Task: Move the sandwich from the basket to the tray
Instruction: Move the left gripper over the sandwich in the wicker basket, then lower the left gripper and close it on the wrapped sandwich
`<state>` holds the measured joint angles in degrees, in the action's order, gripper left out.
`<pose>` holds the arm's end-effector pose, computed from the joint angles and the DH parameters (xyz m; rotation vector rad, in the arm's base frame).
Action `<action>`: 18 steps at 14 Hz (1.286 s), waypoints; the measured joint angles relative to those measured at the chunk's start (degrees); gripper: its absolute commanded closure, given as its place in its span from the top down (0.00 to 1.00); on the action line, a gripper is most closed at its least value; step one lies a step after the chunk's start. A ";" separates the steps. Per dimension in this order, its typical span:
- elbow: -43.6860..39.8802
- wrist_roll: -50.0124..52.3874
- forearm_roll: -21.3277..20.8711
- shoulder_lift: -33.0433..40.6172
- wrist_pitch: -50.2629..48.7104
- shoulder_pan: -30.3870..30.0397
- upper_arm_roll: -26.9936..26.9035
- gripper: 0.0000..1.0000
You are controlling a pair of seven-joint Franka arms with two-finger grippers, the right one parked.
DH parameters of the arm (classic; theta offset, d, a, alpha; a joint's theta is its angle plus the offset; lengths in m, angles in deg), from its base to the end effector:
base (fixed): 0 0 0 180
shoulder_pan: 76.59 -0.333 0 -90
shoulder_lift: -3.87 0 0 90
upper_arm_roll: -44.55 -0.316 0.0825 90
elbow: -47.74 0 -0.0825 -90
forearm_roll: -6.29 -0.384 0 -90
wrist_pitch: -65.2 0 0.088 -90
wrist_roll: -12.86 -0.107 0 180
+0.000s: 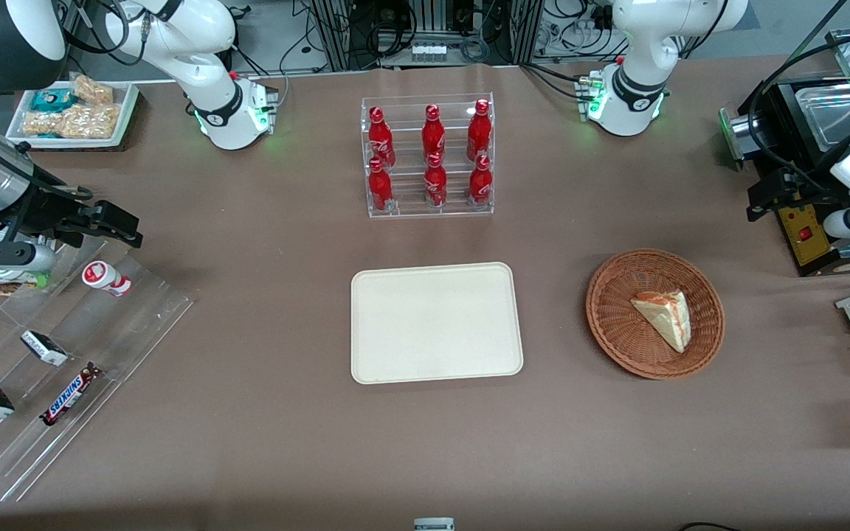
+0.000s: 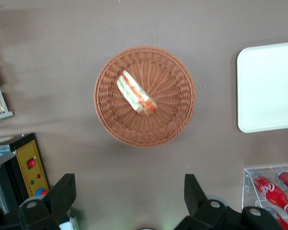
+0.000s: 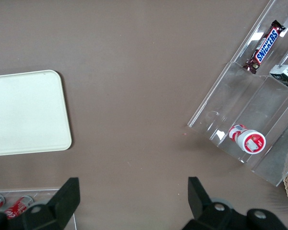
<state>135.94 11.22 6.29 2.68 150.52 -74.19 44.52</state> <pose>0.5519 -0.0228 0.6208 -3.1372 0.1098 0.1115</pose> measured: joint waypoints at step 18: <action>32.52 17.82 -0.01 -3.50 36.39 -0.05 -0.06 1.00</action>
<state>168.46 29.04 6.29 -0.82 186.91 -74.24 44.46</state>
